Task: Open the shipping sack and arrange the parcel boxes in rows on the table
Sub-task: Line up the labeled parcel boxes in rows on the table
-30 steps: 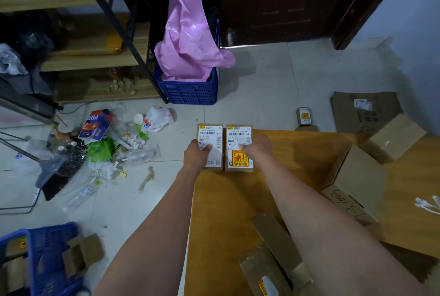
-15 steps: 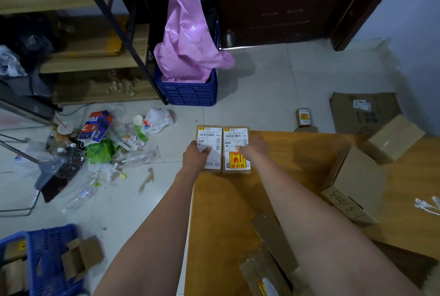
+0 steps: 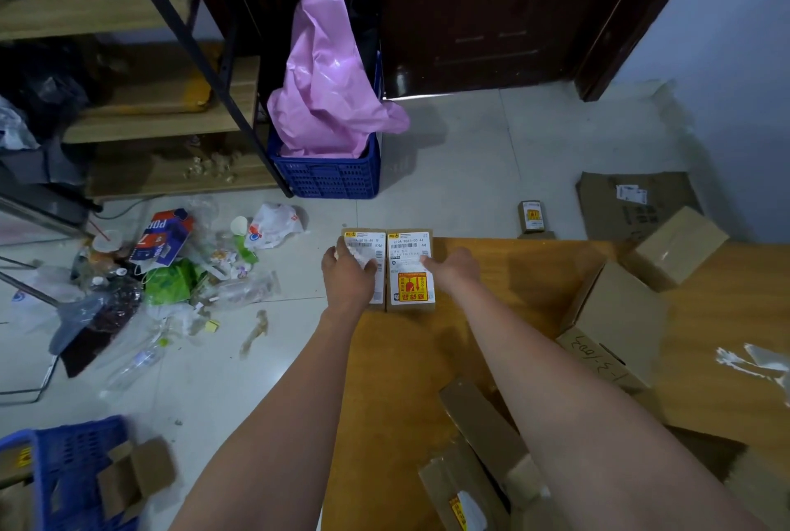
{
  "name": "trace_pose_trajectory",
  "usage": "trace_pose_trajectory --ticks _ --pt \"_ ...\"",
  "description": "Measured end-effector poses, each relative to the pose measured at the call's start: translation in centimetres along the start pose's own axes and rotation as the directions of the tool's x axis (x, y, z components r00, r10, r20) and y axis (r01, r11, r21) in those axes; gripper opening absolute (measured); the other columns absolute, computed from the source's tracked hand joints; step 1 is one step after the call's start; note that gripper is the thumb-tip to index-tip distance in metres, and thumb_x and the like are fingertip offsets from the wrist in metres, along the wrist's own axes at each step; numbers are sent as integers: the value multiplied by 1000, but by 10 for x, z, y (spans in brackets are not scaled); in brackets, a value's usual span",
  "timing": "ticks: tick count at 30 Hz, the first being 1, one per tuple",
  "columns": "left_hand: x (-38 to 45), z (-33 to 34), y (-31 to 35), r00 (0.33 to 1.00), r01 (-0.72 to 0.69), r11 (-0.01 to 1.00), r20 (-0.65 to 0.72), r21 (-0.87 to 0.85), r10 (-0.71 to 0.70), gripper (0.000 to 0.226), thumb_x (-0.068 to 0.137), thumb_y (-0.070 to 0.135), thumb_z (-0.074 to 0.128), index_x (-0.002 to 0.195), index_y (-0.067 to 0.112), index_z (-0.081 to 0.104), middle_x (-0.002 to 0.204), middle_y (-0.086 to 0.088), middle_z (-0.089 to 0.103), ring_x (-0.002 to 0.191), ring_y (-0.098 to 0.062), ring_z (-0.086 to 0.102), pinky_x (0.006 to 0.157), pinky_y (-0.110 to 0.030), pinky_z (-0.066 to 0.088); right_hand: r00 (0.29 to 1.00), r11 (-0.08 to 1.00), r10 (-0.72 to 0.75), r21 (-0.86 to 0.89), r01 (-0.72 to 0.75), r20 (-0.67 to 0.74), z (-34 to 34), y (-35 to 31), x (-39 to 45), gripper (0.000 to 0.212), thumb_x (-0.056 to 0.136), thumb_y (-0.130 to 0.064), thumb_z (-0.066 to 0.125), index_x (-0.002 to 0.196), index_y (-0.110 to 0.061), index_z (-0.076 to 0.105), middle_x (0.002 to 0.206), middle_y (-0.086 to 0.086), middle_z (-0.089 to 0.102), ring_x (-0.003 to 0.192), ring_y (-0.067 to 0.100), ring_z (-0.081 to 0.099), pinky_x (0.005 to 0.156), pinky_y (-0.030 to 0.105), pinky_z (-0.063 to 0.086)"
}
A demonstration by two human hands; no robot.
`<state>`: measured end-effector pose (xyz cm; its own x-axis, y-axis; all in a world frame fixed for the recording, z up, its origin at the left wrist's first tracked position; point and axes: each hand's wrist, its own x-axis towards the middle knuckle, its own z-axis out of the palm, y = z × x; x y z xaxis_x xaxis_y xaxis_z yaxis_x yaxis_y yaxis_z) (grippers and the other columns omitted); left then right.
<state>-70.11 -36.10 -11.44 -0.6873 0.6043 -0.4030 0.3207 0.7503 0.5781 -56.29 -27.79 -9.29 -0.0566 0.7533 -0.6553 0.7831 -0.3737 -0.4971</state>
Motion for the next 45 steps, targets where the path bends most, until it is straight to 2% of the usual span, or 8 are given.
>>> trace_pose_trajectory --ticks 4,10,17,25,29,35,40,45 --pt "-20 8 30 987 -159 978 -15 134 162 73 91 22 65 153 14 27 159 -19 16 149 -34 13 121 -48 21 994 991 -30 -131 16 -108 -37 9 -6 40 97 -29 58 128 -5 56 129 14 61 119 31 58 93 36 50" --pt "-56 35 85 954 -249 967 182 47 237 68 93 22 62 152 16 29 156 -18 23 142 -36 28 115 -47 32 976 980 -1 -195 -43 -219 -104 35 -19 36 92 -3 50 128 -8 51 127 13 59 117 30 57 86 34 50" --pt "-104 77 134 869 -282 959 432 34 240 55 96 22 55 147 9 37 136 -20 54 129 -35 48 104 -37 43 953 972 77 -192 -138 -293 -171 83 -36 42 88 -13 54 131 -9 54 133 13 59 123 31 56 99 37 49" --pt "-150 131 174 774 -267 963 603 36 192 50 101 27 47 147 9 38 148 -14 45 134 -30 46 105 -32 38 944 947 174 -215 -238 -279 -257 140 -24 40 93 -19 55 130 -3 52 129 15 58 117 31 58 77 30 42" --pt "-153 157 188 741 -231 971 658 62 134 52 103 33 41 151 14 31 156 -11 34 142 -31 35 116 -39 29 944 925 201 -267 -270 -261 -291 160 10 41 93 -20 53 131 -4 52 132 14 56 121 30 55 86 32 44" --pt "-137 186 208 733 -163 983 677 79 67 48 105 35 37 152 23 31 157 -7 31 141 -30 34 111 -38 32 955 920 195 -297 -257 -221 -314 160 52 81 97 -40 47 157 -15 -1 158 16 20 142 35 26 110 40 31" --pt "-118 205 215 719 -79 993 695 87 -3 46 102 36 45 148 30 38 150 -6 41 130 -30 47 93 -36 42 966 912 151 -346 -218 -210 -308 149 92 76 96 -61 35 157 -29 1 158 24 15 141 40 29 106 52 39" --pt "-104 217 219 656 73 997 751 30 -71 50 92 32 67 138 37 48 138 -3 49 120 -27 53 100 -43 48 933 885 255 -326 -331 -254 -299 148 122 79 94 -65 35 155 -33 -5 157 24 -24 133 60 28 104 63 36"
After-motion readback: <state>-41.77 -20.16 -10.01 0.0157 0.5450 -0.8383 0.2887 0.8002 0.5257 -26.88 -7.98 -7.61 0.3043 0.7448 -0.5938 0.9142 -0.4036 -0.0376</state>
